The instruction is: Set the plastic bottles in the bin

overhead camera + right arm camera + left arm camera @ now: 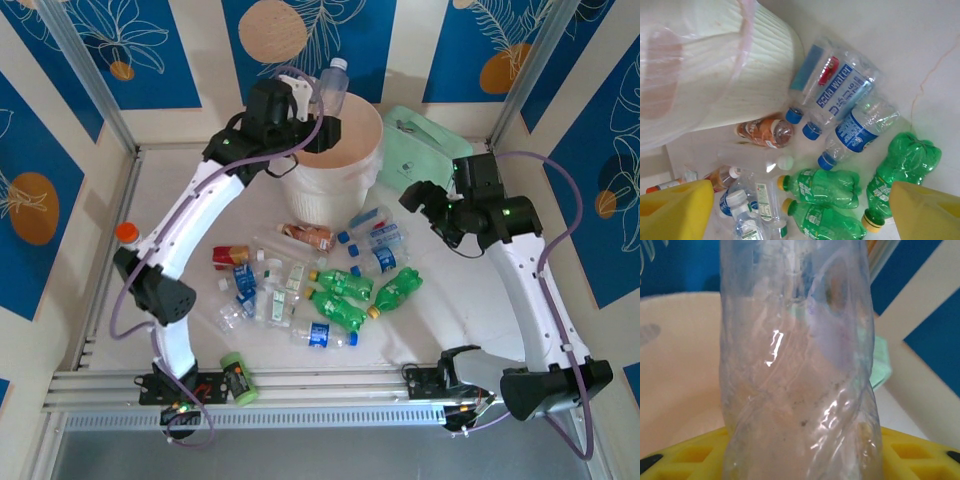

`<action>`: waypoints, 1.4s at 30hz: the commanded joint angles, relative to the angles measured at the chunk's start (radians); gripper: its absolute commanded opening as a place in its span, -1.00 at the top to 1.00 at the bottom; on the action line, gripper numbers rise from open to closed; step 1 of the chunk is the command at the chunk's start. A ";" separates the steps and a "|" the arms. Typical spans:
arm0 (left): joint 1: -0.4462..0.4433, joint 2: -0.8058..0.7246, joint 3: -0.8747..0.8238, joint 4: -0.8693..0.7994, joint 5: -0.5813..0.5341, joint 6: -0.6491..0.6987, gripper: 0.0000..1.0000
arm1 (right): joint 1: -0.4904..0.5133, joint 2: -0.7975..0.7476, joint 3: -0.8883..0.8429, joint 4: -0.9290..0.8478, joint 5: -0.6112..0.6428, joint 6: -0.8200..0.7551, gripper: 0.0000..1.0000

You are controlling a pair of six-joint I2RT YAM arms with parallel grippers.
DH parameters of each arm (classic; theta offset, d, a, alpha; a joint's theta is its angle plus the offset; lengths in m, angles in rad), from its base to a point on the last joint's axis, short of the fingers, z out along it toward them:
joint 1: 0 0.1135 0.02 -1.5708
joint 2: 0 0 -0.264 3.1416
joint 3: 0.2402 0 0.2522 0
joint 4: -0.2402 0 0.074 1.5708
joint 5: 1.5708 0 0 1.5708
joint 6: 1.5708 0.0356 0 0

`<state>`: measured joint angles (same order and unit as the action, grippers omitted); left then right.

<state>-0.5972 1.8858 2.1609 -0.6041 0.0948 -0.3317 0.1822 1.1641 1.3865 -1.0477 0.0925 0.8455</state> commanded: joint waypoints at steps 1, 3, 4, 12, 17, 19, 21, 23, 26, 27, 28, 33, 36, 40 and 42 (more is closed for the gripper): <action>0.023 0.042 0.064 -0.076 -0.023 0.013 -0.12 | -0.025 -0.032 -0.031 -0.037 -0.034 0.007 -0.81; 0.025 0.063 0.077 -0.094 -0.027 0.020 -0.12 | -0.041 -0.037 -0.058 -0.037 -0.045 0.007 -0.81; 0.027 0.069 0.076 -0.102 -0.027 0.022 -0.12 | -0.049 -0.037 -0.071 -0.037 -0.050 0.009 -0.81; 0.027 0.082 0.074 -0.123 -0.009 0.031 -0.38 | -0.069 -0.030 -0.113 -0.022 -0.074 0.014 -0.80; 0.027 0.058 0.079 -0.096 -0.008 0.022 -0.63 | -0.069 -0.017 -0.099 -0.021 -0.078 0.012 -0.80; 0.027 0.037 0.080 -0.086 -0.009 0.015 -0.63 | -0.070 -0.015 -0.096 -0.023 -0.077 0.012 -0.80; 0.027 0.005 0.078 -0.081 -0.017 0.011 -0.63 | -0.069 -0.014 -0.094 -0.025 -0.076 0.009 -0.80; 0.026 -0.041 0.059 -0.083 -0.036 0.006 -0.62 | -0.070 -0.014 -0.095 -0.026 -0.074 0.007 -0.80; 0.027 -0.166 -0.062 -0.068 -0.097 0.006 -0.64 | -0.069 -0.012 -0.098 -0.026 -0.076 0.006 -0.80; 0.027 -0.220 -0.125 -0.060 -0.123 0.006 -0.65 | -0.070 -0.013 -0.100 -0.025 -0.077 0.006 -0.80; 0.029 -0.278 -0.194 -0.053 -0.147 0.006 -0.66 | -0.069 -0.014 -0.104 -0.022 -0.080 0.005 -0.80; 0.062 -0.550 -0.526 -0.074 -0.188 -0.049 -0.69 | -0.058 -0.010 -0.125 0.002 -0.094 0.004 -0.80; 0.090 -0.678 -0.712 -0.087 -0.146 -0.093 -0.64 | -0.037 0.002 -0.131 0.011 -0.094 0.004 -0.80; 0.102 -0.725 -0.867 -0.137 -0.072 -0.128 -0.57 | 0.001 0.021 -0.129 0.017 -0.091 0.011 -0.79; 0.102 -0.704 -0.930 -0.135 -0.010 -0.150 -0.51 | 0.021 0.028 -0.126 0.017 -0.088 0.015 -0.79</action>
<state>-0.5011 1.1355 1.3045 -0.6975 -0.0063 -0.4301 0.1818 1.1862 1.2655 -1.0344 0.0250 0.8455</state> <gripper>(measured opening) 0.762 0.896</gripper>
